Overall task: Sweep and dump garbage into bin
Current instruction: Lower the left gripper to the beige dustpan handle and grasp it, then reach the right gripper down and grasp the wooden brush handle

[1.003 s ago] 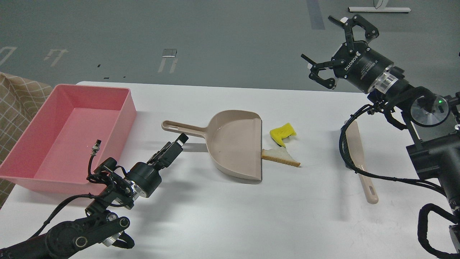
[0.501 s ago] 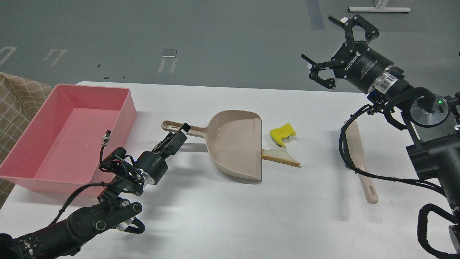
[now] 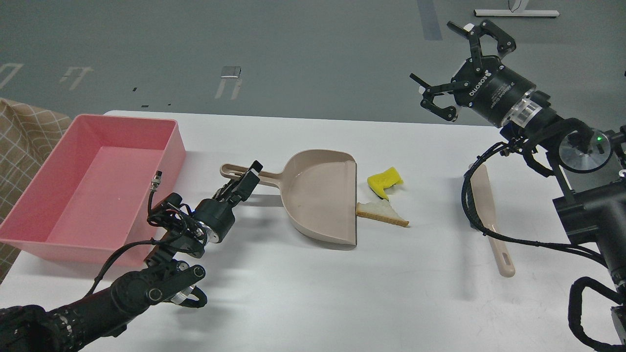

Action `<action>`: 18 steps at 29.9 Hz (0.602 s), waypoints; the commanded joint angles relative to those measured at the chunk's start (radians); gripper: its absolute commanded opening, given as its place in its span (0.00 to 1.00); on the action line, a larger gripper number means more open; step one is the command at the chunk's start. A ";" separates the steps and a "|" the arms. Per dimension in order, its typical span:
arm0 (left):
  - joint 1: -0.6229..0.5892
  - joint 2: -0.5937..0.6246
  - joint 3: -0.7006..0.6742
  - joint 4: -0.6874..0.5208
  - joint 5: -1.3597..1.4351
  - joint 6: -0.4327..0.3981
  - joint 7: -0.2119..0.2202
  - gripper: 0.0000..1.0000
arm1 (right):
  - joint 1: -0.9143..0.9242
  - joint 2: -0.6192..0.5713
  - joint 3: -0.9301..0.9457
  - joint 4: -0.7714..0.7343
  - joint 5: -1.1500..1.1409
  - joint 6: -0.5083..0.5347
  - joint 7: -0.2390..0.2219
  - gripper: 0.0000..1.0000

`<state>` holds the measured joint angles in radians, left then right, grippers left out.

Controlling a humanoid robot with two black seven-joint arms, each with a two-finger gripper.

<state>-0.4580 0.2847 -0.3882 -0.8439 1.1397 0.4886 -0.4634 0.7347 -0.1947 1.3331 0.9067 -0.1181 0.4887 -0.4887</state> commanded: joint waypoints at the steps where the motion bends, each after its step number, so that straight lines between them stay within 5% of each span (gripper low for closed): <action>1: -0.008 -0.006 0.003 0.003 -0.027 0.000 0.009 0.50 | 0.000 0.000 -0.002 0.000 0.000 0.000 0.000 0.99; 4: -0.010 -0.009 0.005 0.017 -0.051 0.000 0.009 0.38 | 0.000 0.000 -0.002 0.000 0.000 0.000 0.000 0.99; 8: -0.010 -0.010 0.005 0.022 -0.051 0.000 0.009 0.00 | 0.000 0.001 -0.006 0.000 0.000 0.000 0.000 0.99; 18: -0.019 -0.024 0.006 0.020 -0.049 0.000 0.011 0.00 | 0.008 -0.048 -0.037 0.007 -0.021 0.000 0.000 0.99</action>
<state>-0.4725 0.2616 -0.3821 -0.8221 1.0889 0.4892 -0.4536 0.7388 -0.2102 1.3212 0.9068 -0.1249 0.4887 -0.4887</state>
